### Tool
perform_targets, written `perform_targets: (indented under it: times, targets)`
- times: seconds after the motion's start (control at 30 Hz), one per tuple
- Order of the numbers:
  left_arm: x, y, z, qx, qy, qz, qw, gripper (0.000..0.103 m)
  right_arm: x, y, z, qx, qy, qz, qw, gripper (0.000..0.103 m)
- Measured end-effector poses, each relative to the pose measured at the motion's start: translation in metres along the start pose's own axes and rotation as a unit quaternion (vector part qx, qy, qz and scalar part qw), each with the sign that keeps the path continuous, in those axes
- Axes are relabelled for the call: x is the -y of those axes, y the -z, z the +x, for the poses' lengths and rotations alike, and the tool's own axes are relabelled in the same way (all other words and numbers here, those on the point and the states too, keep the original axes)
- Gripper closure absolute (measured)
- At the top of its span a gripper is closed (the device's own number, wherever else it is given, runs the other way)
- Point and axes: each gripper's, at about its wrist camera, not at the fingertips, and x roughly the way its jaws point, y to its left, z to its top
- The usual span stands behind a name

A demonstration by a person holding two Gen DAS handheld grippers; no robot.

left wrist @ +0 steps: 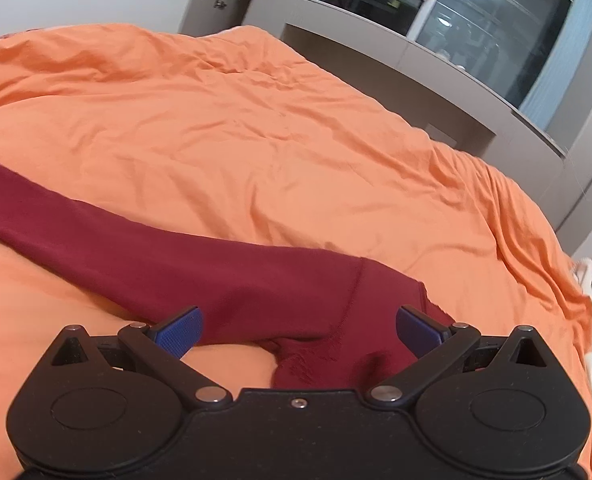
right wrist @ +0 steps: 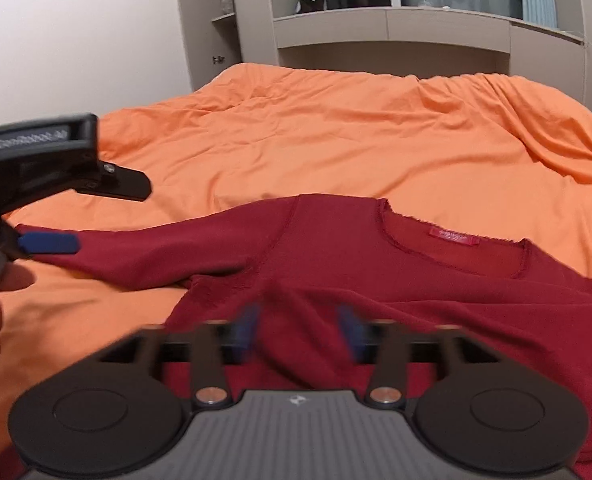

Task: Fold small clothes
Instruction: 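Carry the sleeve cuff with the right tool across the top's body and release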

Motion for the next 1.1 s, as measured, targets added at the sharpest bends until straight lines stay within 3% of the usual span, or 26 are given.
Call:
perform_targets:
  times: [0.13,0.23,0.37,0.47,0.67,0.77,0.8,0.83,0.87,0.97,1.1]
  targets:
    - [0.009,0.006,0.006,-0.012,0.009,0.020,0.9997,0.001,0.029,0.002,-0.031,0.003,-0.002,-0.012,1.000,0.013]
    - [0.021,0.015,0.013,-0.023,0.013,0.046,0.9986,0.000,0.069,0.006,-0.056,0.013,0.024,0.000,1.000,0.004]
    - [0.038,0.030,0.028,-0.041,0.014,0.091,0.9949,0.000,0.135,0.018,-0.077,0.028,0.093,0.056,0.994,0.002]
    - [0.049,0.043,0.040,-0.054,0.004,0.120,0.9913,0.000,0.190,0.032,-0.082,0.050,0.142,0.129,0.980,0.002]
    - [0.056,0.054,0.059,-0.071,-0.007,0.129,0.9891,0.000,0.276,0.041,-0.060,0.056,0.125,0.284,0.949,0.023]
    - [0.057,0.058,0.070,-0.084,-0.018,0.133,0.9874,0.001,0.305,0.048,-0.039,0.046,0.100,0.344,0.933,0.042]
    - [0.058,0.060,0.074,-0.088,-0.021,0.137,0.9864,0.001,0.314,0.053,-0.033,0.047,0.088,0.361,0.927,0.054]
    - [0.060,0.062,0.076,-0.092,-0.024,0.141,0.9855,0.001,0.319,0.055,-0.029,0.051,0.074,0.376,0.922,0.074]
    - [0.061,0.063,0.079,-0.094,-0.026,0.145,0.9846,0.001,0.321,0.056,-0.022,0.054,0.069,0.381,0.920,0.083]
    - [0.066,0.066,0.082,-0.095,-0.034,0.164,0.9813,0.001,0.315,0.044,-0.029,0.083,0.091,0.330,0.936,0.091]
    - [0.074,0.074,0.085,-0.099,-0.052,0.194,0.9746,0.000,0.282,0.014,-0.051,0.135,0.153,0.183,0.962,0.092]
